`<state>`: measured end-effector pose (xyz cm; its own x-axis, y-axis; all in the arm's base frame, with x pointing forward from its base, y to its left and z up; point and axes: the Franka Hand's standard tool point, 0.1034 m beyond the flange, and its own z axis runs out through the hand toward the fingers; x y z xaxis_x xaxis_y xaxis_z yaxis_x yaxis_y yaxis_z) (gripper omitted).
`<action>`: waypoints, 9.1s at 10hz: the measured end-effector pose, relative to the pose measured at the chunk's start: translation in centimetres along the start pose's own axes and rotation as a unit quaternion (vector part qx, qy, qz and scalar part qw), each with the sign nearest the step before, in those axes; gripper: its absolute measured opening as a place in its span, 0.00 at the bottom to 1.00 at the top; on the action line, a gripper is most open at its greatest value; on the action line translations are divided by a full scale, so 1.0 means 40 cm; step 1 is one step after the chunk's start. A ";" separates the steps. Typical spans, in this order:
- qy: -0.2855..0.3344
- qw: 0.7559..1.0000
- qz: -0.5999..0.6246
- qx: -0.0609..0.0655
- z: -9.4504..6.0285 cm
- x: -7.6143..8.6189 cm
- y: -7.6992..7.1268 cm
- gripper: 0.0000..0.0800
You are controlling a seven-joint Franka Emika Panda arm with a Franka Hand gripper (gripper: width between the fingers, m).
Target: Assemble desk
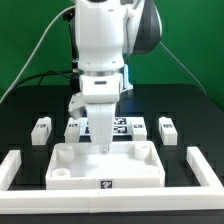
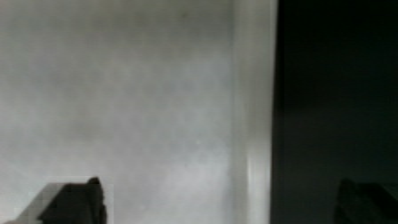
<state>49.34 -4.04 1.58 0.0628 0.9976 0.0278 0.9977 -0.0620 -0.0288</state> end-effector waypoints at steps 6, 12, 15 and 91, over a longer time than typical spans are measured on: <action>0.001 1.000 0.004 0.005 0.014 -0.004 -0.002 0.23; 0.001 1.000 0.004 0.004 0.014 -0.005 -0.001 0.07; 0.001 1.000 0.004 0.003 0.013 -0.002 0.001 0.07; -0.281 0.659 0.628 0.304 -0.221 0.403 -0.048 0.36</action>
Offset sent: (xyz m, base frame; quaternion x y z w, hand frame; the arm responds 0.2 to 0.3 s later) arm 0.0000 0.0000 0.0000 0.0000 0.0000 0.0000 1.0000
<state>48.66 11.89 10.91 0.6385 0.0353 -0.7688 -0.0370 -0.9964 -0.0764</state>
